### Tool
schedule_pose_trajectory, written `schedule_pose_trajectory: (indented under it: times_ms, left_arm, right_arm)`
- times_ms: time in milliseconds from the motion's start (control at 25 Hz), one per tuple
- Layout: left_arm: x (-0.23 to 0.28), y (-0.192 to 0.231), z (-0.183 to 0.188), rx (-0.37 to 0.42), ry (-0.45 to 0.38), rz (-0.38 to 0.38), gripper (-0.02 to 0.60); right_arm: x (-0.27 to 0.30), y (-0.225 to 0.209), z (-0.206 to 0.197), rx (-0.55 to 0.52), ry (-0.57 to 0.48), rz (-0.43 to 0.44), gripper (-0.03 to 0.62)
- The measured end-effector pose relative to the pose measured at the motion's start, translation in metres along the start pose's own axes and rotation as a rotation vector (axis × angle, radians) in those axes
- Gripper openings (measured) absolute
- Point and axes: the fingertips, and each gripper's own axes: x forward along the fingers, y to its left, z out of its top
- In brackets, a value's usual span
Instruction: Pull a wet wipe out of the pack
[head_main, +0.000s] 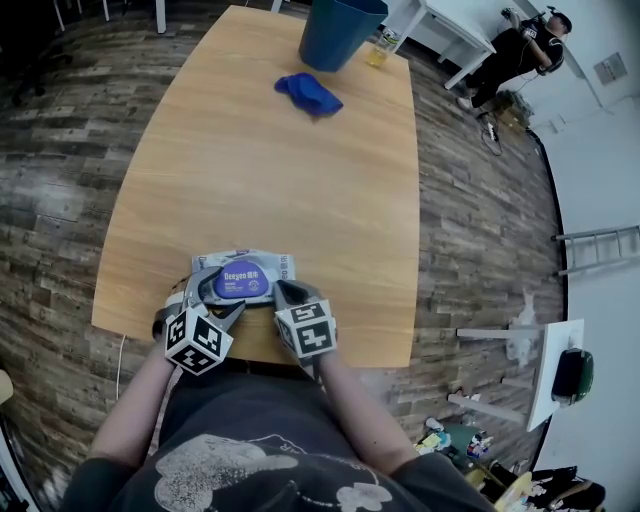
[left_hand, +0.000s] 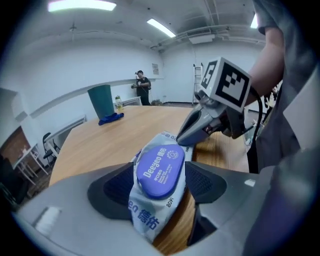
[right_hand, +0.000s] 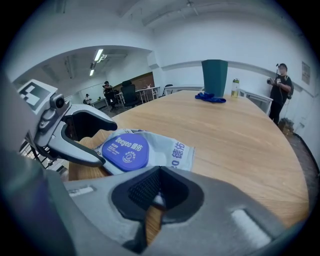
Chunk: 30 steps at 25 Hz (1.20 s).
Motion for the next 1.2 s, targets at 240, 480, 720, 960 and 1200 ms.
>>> schedule_pose_trajectory:
  times_ms: [240,480,720,960,1200]
  left_arm:
    - [0.015,0.002,-0.011,0.078,0.092,-0.035,0.382]
    - [0.022,0.005,-0.013,0.075,0.129,-0.086,0.408]
    - [0.025,0.001,-0.013,0.119,0.179,-0.166,0.374]
    - [0.028,-0.001,-0.014,0.092,0.189,-0.223,0.353]
    - [0.029,-0.001,-0.013,0.069,0.178,-0.248,0.345]
  right_arm:
    - [0.001,0.004,0.001,-0.006,0.008,0.028,-0.009]
    - [0.001,0.004,0.001,0.000,0.014,0.048,-0.009]
    - [0.001,0.005,0.000,0.007,0.015,0.054,-0.009]
    - [0.002,0.005,0.000,0.012,0.017,0.062,-0.009]
    - [0.002,0.004,-0.001,0.013,0.015,0.076,-0.009]
